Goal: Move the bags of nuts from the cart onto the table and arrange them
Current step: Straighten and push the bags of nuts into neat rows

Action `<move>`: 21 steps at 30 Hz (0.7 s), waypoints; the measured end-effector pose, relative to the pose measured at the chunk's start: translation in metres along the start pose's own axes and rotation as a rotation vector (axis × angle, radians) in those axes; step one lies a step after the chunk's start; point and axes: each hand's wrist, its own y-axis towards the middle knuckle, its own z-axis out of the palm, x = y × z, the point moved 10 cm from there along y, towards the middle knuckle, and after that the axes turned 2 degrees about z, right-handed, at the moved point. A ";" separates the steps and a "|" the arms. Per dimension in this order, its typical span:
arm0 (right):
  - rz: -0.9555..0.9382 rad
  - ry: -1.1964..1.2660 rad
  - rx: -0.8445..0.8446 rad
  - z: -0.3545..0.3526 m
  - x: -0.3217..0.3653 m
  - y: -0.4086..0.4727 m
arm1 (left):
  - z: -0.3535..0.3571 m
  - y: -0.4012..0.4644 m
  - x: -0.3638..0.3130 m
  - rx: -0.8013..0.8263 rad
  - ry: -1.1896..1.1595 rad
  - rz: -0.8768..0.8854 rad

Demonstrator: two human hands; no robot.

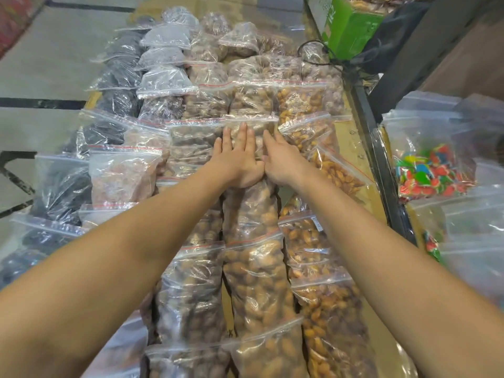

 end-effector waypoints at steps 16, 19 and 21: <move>-0.039 -0.157 0.072 0.013 0.010 -0.001 | 0.019 -0.033 -0.007 0.007 -0.057 0.108; -0.001 -0.205 0.158 0.019 0.004 -0.004 | 0.033 -0.039 -0.010 0.040 -0.057 0.102; 0.044 -0.207 0.196 0.024 0.002 -0.004 | 0.036 -0.036 -0.009 0.086 -0.055 0.095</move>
